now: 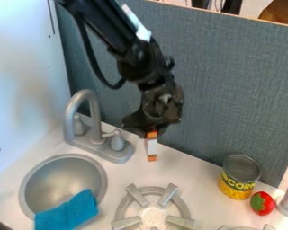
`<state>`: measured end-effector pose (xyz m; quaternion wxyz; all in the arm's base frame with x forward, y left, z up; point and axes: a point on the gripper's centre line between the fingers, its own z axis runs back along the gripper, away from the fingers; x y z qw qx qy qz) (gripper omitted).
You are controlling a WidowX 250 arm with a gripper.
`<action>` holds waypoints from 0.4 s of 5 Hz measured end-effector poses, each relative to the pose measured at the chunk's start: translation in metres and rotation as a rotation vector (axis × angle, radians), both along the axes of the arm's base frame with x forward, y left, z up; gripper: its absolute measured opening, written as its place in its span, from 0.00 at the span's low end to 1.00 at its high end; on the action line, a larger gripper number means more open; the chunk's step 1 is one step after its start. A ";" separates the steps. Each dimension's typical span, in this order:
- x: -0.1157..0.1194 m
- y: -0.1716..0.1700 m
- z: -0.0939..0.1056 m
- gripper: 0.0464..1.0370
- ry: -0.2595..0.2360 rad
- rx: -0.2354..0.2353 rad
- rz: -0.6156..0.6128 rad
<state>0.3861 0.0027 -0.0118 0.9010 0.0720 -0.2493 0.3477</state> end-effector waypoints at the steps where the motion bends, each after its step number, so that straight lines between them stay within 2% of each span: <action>1: 0.002 0.005 -0.006 0.36 -0.038 0.010 0.058; 2: -0.002 0.014 -0.024 0.36 -0.031 0.051 0.120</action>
